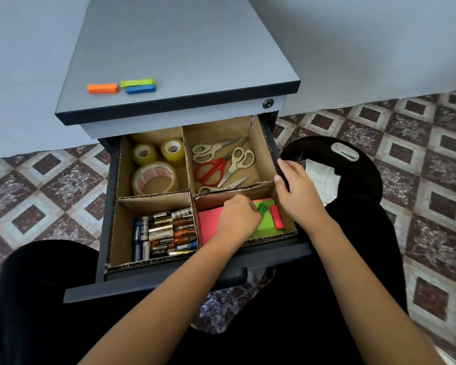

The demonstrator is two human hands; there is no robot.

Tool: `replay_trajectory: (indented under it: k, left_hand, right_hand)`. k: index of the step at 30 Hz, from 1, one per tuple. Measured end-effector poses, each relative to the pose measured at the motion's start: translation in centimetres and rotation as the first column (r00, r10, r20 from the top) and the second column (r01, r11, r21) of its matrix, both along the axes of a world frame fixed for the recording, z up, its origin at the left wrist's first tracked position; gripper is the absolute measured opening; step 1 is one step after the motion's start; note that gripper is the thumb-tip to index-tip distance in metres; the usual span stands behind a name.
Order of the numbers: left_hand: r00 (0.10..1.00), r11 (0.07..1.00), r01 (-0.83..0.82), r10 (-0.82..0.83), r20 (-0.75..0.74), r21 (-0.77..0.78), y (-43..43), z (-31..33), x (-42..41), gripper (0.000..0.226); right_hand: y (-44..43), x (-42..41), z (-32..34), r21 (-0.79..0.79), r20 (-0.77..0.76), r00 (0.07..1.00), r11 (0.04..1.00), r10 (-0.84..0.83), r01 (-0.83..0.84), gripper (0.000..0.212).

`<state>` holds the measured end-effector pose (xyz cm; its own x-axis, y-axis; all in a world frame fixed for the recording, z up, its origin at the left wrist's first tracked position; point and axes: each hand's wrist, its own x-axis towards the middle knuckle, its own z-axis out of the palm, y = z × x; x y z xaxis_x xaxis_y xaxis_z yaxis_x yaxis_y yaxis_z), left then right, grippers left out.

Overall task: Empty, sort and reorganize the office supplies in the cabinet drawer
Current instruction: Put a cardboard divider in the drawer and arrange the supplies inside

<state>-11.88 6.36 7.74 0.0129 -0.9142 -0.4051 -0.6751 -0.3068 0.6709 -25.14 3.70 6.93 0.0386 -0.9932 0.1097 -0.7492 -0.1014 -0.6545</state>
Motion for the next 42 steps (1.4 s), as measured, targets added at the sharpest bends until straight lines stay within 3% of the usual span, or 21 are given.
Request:
replay_trajectory:
  k: [24,29,33,38,42]
  left_hand:
    - [0.971,0.992,0.111,-0.095,0.220,-0.058,-0.3,-0.7,-1.2,0.016]
    - [0.990,0.993,0.117,-0.115,0.078,-0.024,-0.4,-0.7,-1.0,0.019]
    - [0.992,0.997,0.015,-0.007,-0.126,0.069,-0.4,-1.4,-0.4,0.023]
    - [0.921,0.973,-0.103,0.172,-0.350,0.209,-0.4,-1.4,-0.2,0.026]
    - [0.893,0.963,-0.081,0.185,-0.409,0.259,-0.5,-1.2,-0.3,0.022]
  right_hand:
    - [-0.1,0.0,-0.1,0.003,-0.023,1.000,1.000,-0.005,0.005,0.045]
    - [-0.1,0.0,-0.1,0.015,-0.009,1.000,1.000,-0.008,0.008,0.046]
    - [-0.1,0.0,-0.1,0.012,-0.008,1.000,1.000,-0.012,0.012,0.046]
    - [-0.1,-0.1,-0.1,0.012,-0.016,1.000,1.000,-0.013,0.013,0.046]
    - [-0.2,0.0,-0.1,0.016,-0.014,1.000,1.000,-0.013,0.013,0.046]
